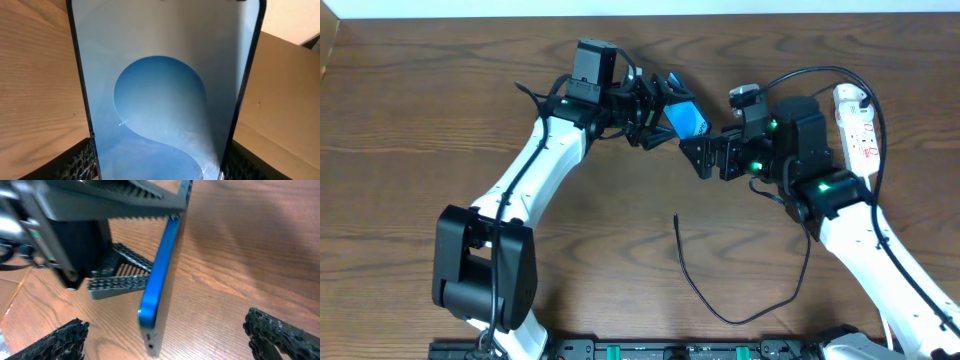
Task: Plug charger to phone and switch on socket
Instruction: 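Grasp the phone's edge with the right gripper beside the left, then open the left gripper and let the right gripper hold the phone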
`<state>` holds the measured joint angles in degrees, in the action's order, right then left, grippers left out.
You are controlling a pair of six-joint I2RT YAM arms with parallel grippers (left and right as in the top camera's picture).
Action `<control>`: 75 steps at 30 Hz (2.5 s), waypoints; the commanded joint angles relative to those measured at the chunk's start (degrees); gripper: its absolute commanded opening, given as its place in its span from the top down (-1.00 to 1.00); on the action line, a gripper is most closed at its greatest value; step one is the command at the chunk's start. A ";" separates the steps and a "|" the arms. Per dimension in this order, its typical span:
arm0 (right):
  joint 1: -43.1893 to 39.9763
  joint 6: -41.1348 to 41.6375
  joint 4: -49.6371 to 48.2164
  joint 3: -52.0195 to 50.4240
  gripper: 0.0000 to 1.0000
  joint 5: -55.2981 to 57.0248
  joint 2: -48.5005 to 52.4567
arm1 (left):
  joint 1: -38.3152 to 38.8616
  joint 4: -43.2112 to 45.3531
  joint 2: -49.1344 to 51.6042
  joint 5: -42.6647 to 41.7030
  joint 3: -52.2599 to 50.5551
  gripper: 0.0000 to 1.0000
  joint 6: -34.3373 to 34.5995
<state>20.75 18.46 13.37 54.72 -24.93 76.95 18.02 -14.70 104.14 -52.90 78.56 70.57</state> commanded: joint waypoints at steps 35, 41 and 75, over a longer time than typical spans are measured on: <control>2.51 6.36 -4.31 1.20 -0.93 7.58 1.18 | 2.75 1.18 -1.60 0.04 1.66 0.85 13.18; 2.60 6.36 -4.07 1.20 -0.93 8.15 1.18 | 4.31 1.18 -1.60 0.04 1.66 0.85 13.18; 2.60 7.89 -1.77 1.20 0.86 9.79 1.18 | 4.68 1.16 -1.60 0.07 1.66 0.86 13.16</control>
<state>22.96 26.00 11.60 54.72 -14.70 77.95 22.72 -13.93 104.14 -52.14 78.56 83.83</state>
